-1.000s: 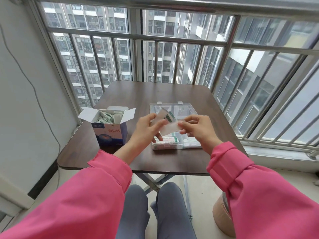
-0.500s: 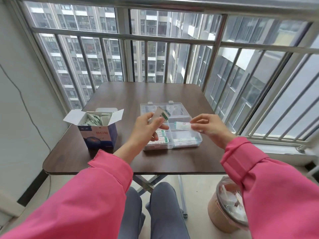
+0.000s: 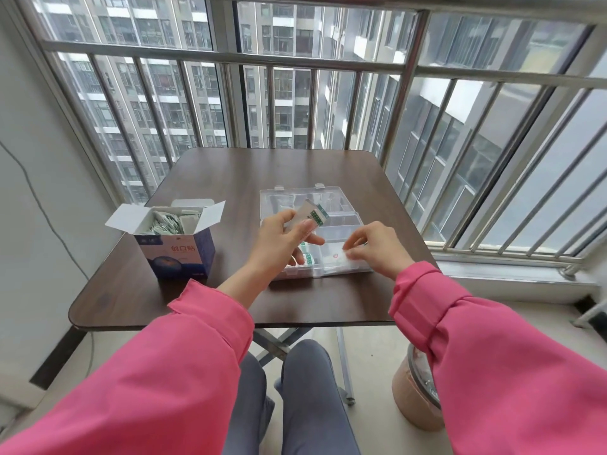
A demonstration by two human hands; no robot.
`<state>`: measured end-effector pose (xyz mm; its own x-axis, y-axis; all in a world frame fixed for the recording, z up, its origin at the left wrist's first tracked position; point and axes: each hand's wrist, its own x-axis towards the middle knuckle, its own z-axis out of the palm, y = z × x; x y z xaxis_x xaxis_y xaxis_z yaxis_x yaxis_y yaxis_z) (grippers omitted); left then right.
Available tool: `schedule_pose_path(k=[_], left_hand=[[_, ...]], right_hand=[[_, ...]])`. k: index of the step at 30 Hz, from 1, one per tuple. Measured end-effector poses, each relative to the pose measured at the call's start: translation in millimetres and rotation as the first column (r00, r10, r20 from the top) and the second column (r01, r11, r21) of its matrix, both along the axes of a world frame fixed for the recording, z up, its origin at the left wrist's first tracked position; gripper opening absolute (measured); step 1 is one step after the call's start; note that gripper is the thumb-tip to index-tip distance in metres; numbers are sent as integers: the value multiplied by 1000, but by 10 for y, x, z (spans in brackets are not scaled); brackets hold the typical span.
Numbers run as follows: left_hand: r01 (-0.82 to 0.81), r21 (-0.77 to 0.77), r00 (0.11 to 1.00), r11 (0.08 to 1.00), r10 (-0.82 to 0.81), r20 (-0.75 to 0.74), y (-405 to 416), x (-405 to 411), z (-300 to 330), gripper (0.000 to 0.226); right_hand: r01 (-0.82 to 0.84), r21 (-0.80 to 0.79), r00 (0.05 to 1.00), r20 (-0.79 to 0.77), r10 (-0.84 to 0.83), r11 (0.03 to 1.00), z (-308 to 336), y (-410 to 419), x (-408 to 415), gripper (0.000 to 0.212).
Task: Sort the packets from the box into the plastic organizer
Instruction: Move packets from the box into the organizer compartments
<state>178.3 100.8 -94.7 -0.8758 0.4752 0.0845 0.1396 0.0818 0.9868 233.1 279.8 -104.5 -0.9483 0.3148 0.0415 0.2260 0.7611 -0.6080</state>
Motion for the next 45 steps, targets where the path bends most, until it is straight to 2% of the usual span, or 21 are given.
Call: schedule_pose_path(k=[10, 17, 22, 28, 36, 39, 42, 43, 45], left_hand=[[0, 2, 1000, 1000, 0, -7, -21, 9, -12, 6], [4, 1, 1000, 1000, -4, -13, -30, 24, -4, 8], [5, 7, 1000, 1000, -5, -7, -56, 35, 0, 8], [5, -4, 1000, 1000, -5, -6, -59, 55, 10, 8], [45, -41, 998, 998, -43, 37, -125, 82, 45, 13], [135, -53, 988, 989, -131, 75, -160, 99, 93, 26], [254, -74, 965, 964, -248, 84, -202, 107, 115, 29], [292, -79, 954, 953, -285, 90, -210, 104, 115, 25], [338, -105, 940, 935, -330, 84, -209, 99, 113, 17]], right_hand=[[-63, 289, 997, 50, 51, 955, -81, -83, -16, 18], [-150, 366, 984, 145, 103, 919, -97, -134, 36, 53], [-200, 383, 976, 155, 150, 902, -110, -148, 57, 62], [-211, 127, 974, 112, 197, 969, -55, -105, 86, 57], [-207, 16, 974, 92, 205, 978, -21, -59, 115, 51], [-150, -126, 987, -69, 142, 981, 55, -109, 92, 44], [-155, -425, 967, -250, 49, 892, 205, -217, 69, 29], [-175, -480, 963, -267, 47, 860, 248, -243, 53, 27], [-221, -479, 957, -273, 95, 849, 303, -274, 43, 25]])
